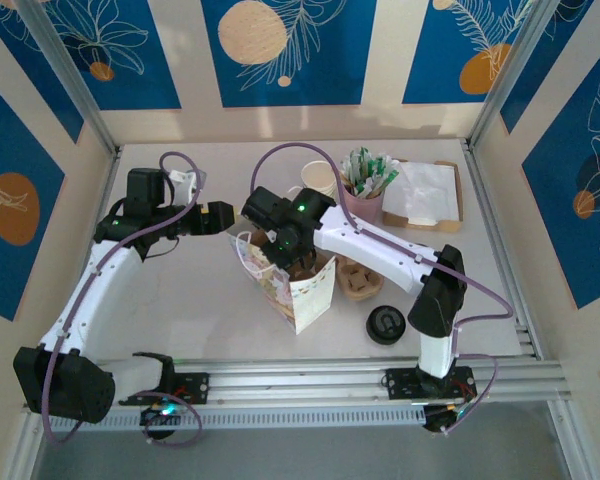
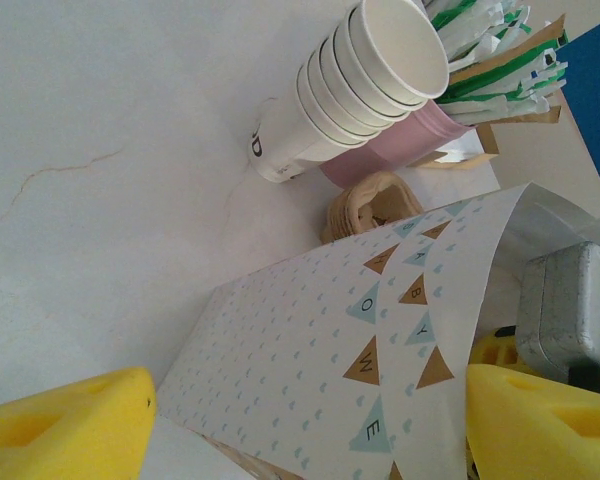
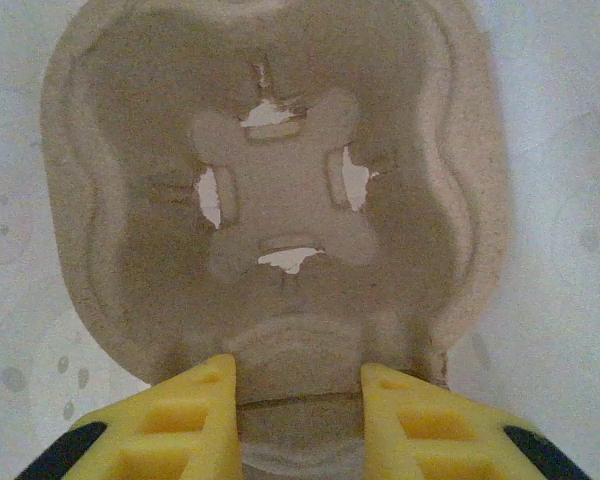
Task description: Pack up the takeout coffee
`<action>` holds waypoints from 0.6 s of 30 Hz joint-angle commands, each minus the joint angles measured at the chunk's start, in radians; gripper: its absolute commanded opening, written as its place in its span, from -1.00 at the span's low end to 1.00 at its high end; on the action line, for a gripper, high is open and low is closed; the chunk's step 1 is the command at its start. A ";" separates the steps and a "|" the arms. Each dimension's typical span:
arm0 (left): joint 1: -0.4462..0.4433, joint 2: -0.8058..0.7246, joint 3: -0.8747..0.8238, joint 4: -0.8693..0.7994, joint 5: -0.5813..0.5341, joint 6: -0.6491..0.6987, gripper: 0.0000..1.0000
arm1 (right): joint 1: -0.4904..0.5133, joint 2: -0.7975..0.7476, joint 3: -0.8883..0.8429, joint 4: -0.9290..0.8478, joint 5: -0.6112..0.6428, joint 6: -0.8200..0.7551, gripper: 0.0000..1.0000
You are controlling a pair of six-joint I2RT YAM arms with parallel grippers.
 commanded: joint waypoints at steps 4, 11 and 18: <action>-0.012 -0.015 -0.012 0.008 0.009 -0.006 0.59 | -0.011 -0.062 -0.026 0.042 -0.048 -0.015 -0.42; -0.014 -0.012 -0.013 0.006 0.006 -0.004 0.59 | -0.049 -0.105 -0.053 0.084 -0.147 -0.029 -0.42; -0.017 -0.007 -0.012 0.003 -0.001 -0.003 0.58 | -0.075 -0.121 -0.082 0.108 -0.176 -0.038 -0.42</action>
